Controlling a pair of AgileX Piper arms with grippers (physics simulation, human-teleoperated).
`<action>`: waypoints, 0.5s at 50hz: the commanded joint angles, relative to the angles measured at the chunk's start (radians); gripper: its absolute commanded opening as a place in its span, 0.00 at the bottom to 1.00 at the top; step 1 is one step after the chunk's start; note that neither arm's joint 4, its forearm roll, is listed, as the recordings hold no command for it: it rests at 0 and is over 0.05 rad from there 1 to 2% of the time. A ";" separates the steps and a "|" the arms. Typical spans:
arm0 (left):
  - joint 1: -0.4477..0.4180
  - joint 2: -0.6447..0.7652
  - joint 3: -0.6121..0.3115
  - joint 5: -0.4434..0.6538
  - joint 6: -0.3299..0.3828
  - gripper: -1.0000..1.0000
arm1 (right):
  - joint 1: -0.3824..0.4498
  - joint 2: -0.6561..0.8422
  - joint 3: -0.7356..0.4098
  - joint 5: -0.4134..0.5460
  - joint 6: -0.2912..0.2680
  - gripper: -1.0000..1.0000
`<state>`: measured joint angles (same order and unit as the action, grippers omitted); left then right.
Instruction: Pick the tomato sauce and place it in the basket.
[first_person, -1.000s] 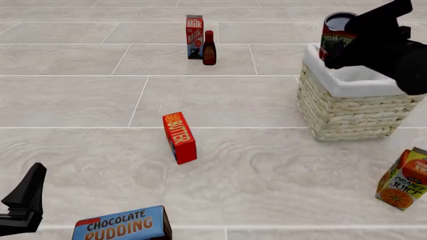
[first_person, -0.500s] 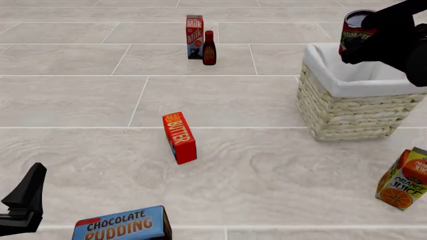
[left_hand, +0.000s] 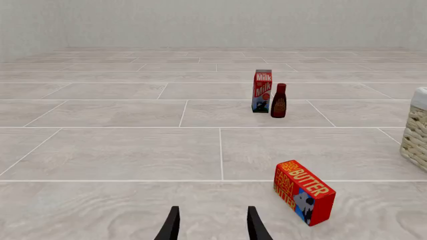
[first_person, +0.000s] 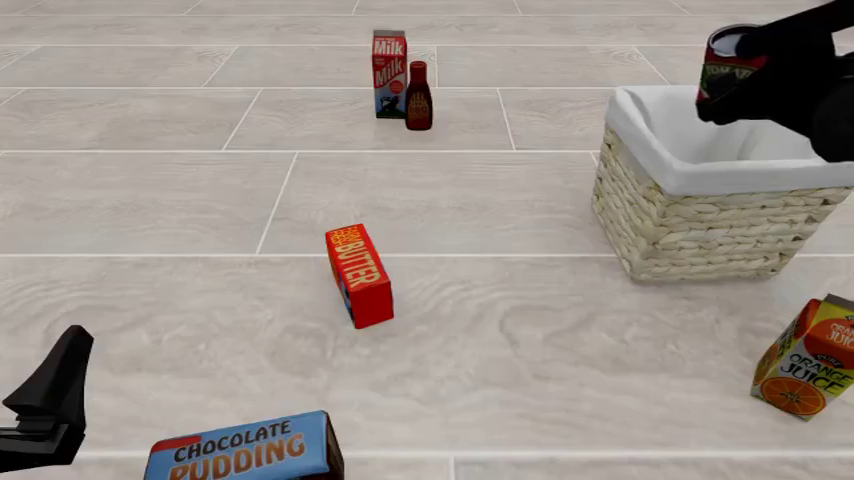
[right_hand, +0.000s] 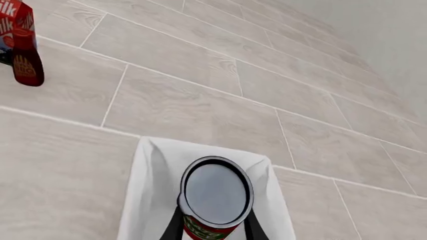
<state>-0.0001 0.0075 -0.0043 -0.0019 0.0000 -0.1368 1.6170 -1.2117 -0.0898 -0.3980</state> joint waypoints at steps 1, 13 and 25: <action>0.000 0.000 0.000 0.000 0.000 1.00 | -0.031 0.045 -0.040 -0.011 0.030 0.00; 0.000 0.000 0.000 0.000 0.000 1.00 | -0.042 0.093 -0.066 -0.018 0.045 0.00; 0.000 0.000 0.000 0.000 0.000 1.00 | -0.051 0.132 -0.063 -0.034 0.056 0.00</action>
<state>-0.0001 0.0075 -0.0043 -0.0019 0.0001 -0.1787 1.7206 -1.2674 -0.1115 -0.3702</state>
